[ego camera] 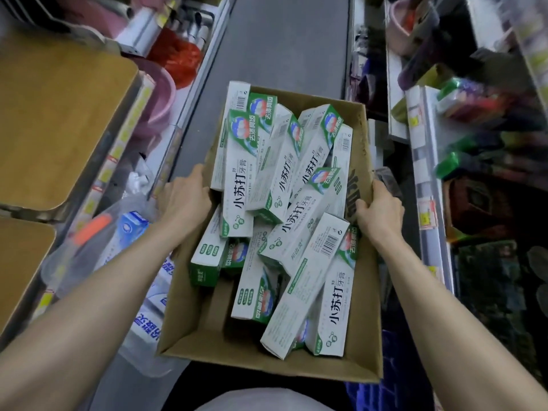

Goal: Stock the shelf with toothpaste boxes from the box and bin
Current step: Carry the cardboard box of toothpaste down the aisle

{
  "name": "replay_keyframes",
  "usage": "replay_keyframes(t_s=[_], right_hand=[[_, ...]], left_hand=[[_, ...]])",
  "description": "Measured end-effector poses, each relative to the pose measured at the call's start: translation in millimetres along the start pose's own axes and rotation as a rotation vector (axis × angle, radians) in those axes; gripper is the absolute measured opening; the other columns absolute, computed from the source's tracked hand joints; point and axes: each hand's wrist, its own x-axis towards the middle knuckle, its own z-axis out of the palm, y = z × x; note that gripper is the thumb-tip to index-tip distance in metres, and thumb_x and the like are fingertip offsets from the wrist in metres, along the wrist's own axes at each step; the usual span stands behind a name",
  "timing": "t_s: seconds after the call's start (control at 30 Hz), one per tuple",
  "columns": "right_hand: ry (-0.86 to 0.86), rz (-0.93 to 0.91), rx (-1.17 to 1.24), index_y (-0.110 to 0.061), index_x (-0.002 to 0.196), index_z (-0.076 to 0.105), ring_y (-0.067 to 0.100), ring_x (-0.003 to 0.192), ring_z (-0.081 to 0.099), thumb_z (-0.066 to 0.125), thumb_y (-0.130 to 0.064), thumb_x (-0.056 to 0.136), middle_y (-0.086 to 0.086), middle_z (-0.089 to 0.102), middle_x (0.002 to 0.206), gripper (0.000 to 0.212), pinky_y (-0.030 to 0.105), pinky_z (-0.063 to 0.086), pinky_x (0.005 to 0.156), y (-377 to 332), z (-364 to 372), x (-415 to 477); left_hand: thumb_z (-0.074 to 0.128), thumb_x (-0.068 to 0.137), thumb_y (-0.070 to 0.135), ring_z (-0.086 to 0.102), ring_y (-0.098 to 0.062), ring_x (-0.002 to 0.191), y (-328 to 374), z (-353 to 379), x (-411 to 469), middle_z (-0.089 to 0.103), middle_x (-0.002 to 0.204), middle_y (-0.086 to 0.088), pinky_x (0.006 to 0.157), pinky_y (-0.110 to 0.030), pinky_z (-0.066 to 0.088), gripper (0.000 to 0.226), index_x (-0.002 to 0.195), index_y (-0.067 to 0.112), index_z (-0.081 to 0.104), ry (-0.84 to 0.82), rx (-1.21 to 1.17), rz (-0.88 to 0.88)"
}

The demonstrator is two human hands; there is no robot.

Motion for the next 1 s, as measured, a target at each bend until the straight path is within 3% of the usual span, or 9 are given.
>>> replay_keyframes(t_s=[0.17, 0.33, 0.63, 0.8, 1.0], right_hand=[[-0.006, -0.023, 0.025, -0.009, 0.127, 0.051, 0.044, 0.108, 0.051, 0.053, -0.014, 0.091, 0.024, 0.061, 0.114, 0.037, 0.042, 0.038, 0.088, -27, -4, 71], [-0.013, -0.048, -0.006, -0.009, 0.127, 0.050, 0.045, 0.101, 0.055, 0.052, -0.016, 0.092, 0.024, 0.064, 0.110, 0.035, 0.041, 0.039, 0.078, -48, -2, 152], [-0.103, -0.184, 0.012, -0.009, 0.118, 0.051, 0.040, 0.096, 0.057, 0.054, -0.017, 0.093, 0.021, 0.065, 0.104, 0.026, 0.038, 0.036, 0.072, -81, 33, 337], [-0.126, -0.247, 0.026, -0.011, 0.112, 0.052, 0.042, 0.096, 0.059, 0.054, -0.018, 0.090, 0.020, 0.067, 0.103, 0.023, 0.043, 0.045, 0.081, -97, 38, 425], [-0.128, -0.245, 0.015, -0.009, 0.117, 0.051, 0.042, 0.091, 0.059, 0.053, -0.017, 0.091, 0.021, 0.066, 0.099, 0.027, 0.043, 0.048, 0.077, -123, 34, 530]], left_hand=[[0.049, 0.094, 0.015, 0.055, -0.049, 0.101, 21, -16, 62, 0.062, 0.104, -0.031, 0.074, -0.045, 0.039, 0.042, 0.134, 0.011, 0.041, 0.027, -0.008, -0.023], [0.048, 0.092, 0.018, 0.057, -0.044, 0.086, 39, -17, 130, 0.062, 0.093, -0.028, 0.063, -0.041, 0.039, 0.040, 0.131, 0.013, 0.042, 0.066, -0.014, -0.050], [0.047, 0.092, 0.017, 0.059, -0.045, 0.085, 84, 14, 254, 0.063, 0.095, -0.027, 0.063, -0.040, 0.038, 0.042, 0.134, 0.015, 0.041, 0.097, 0.006, -0.230], [0.048, 0.092, 0.016, 0.058, -0.047, 0.086, 113, 17, 320, 0.063, 0.097, -0.029, 0.062, -0.040, 0.035, 0.039, 0.130, 0.012, 0.042, 0.116, 0.011, -0.267], [0.050, 0.091, 0.016, 0.058, -0.047, 0.085, 144, 16, 428, 0.063, 0.092, -0.029, 0.061, -0.041, 0.037, 0.034, 0.125, 0.008, 0.045, 0.113, 0.009, -0.265]])
